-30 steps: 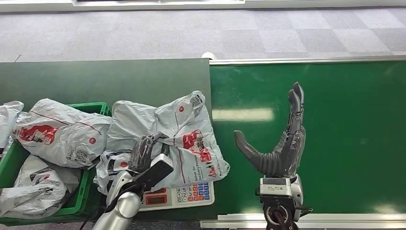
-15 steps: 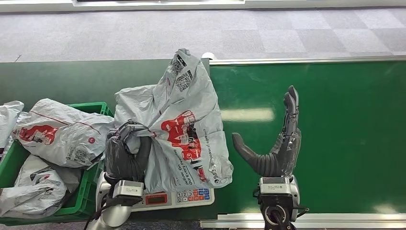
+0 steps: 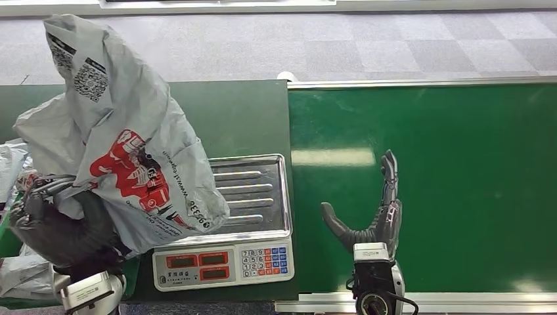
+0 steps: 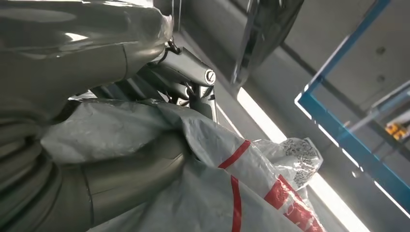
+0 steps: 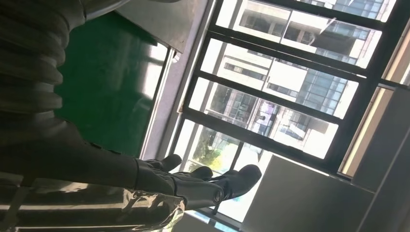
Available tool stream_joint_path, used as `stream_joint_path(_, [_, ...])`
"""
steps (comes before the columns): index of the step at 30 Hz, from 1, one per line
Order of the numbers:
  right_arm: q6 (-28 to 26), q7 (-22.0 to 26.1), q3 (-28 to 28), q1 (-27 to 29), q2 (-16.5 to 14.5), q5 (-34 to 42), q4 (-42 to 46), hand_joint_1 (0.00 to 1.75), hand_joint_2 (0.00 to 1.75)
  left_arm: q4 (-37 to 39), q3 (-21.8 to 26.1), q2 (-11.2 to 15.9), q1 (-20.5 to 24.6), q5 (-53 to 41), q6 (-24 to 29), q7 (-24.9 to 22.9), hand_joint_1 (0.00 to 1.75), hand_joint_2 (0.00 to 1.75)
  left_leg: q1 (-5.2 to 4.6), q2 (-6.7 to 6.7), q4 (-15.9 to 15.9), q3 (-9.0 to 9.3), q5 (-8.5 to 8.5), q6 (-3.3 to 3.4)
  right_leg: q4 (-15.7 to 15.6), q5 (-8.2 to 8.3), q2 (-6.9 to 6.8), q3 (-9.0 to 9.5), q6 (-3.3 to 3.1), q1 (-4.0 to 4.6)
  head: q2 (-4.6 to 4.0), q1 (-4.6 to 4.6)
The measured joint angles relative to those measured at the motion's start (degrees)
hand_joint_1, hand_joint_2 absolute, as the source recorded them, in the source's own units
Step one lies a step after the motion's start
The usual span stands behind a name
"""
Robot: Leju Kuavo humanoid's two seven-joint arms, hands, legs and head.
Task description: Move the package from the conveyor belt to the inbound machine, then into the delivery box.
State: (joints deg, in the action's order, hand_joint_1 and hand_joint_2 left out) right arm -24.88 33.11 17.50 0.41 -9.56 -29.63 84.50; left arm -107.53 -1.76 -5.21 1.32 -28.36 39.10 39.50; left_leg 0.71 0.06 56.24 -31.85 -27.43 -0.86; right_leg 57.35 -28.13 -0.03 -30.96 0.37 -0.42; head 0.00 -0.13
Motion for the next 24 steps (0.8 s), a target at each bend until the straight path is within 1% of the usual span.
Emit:
stream_joint_path(3, [-0.1, 0.0, -0.6, 0.6, 0.0, 0.2, -0.6, 0.00, 1.75, -3.1, 3.8, -1.3, -0.5, -1.3, 0.0, 0.2, 1.60, 1.75, -0.01, 0.00, 0.0, -0.01, 0.00, 0.00, 0.0, 0.00, 0.00, 0.01, 0.00, -0.01, 0.00, 0.02])
stream_joint_path(9, [-0.1, 0.0, -1.6, 1.3, 0.0, 0.7, -1.9, 0.00, 1.75, -9.9, 11.1, -4.5, -1.5, -0.5, 0.0, 0.2, 1.68, 1.75, -0.02, 0.00, 0.0, 0.00, -0.01, 0.00, 0.0, 0.00, -0.01, 0.00, 0.00, -0.02, 0.00, 0.00])
stream_joint_path(12, [-0.1, 0.0, -2.2, 1.5, 0.0, 0.9, -2.4, 0.00, 1.75, -10.9, 13.7, -5.7, -2.0, 0.0, 0.0, 0.2, 1.72, 1.75, -0.01, 0.00, 0.0, 0.01, -0.01, 0.00, 0.0, 0.00, -0.02, -0.01, 0.00, -0.01, 0.00, -0.01])
stream_joint_path(16, [-0.1, 0.0, -2.8, 2.0, 0.0, 1.1, -2.7, 0.00, 1.75, -10.5, 15.5, -6.7, -2.3, -0.7, 0.0, -0.5, 1.72, 1.75, -0.01, 0.00, 0.0, 0.02, 0.00, 0.00, 0.0, 0.00, -0.02, -0.01, 0.00, -0.01, 0.00, 0.00])
stream_joint_path(17, [-0.1, 0.0, -3.0, 2.2, -0.1, 1.2, -2.7, 0.00, 1.75, -10.0, 15.7, -6.8, -2.3, -1.6, 0.0, -1.5, 1.71, 1.75, -0.01, 0.00, 0.0, 0.02, 0.00, 0.00, 0.0, 0.00, -0.02, -0.01, 0.00, -0.01, 0.00, 0.01])
stream_joint_path(19, [-0.1, 0.0, -3.4, 2.6, -0.1, 1.2, -2.7, 0.00, 1.75, -8.7, 15.9, -6.6, -2.3, -4.2, 0.0, -5.4, 1.71, 1.75, -0.01, 0.00, 0.0, 0.02, 0.00, 0.00, 0.0, 0.00, -0.01, -0.01, 0.00, -0.01, 0.00, 0.02])
stream_joint_path(21, [-0.1, -0.1, -3.7, 2.9, -0.1, 1.2, -2.7, 0.00, 1.75, -7.2, 15.8, -6.0, -2.2, -7.2, -0.1, -10.7, 1.71, 1.75, -0.01, 0.01, 0.0, 0.02, 0.00, 0.00, 0.0, 0.00, -0.01, -0.01, 0.00, -0.01, 0.00, 0.01])
stream_joint_path(24, [0.4, -0.2, -4.1, 3.4, -0.2, 0.9, -2.7, 0.00, 1.75, -4.6, 15.1, -4.3, -2.2, -11.8, -0.5, -18.9, 1.73, 1.75, -0.01, 0.01, 0.0, 0.03, 0.00, 0.00, 0.0, 0.00, -0.01, -0.02, 0.00, -0.01, 0.00, 0.00])
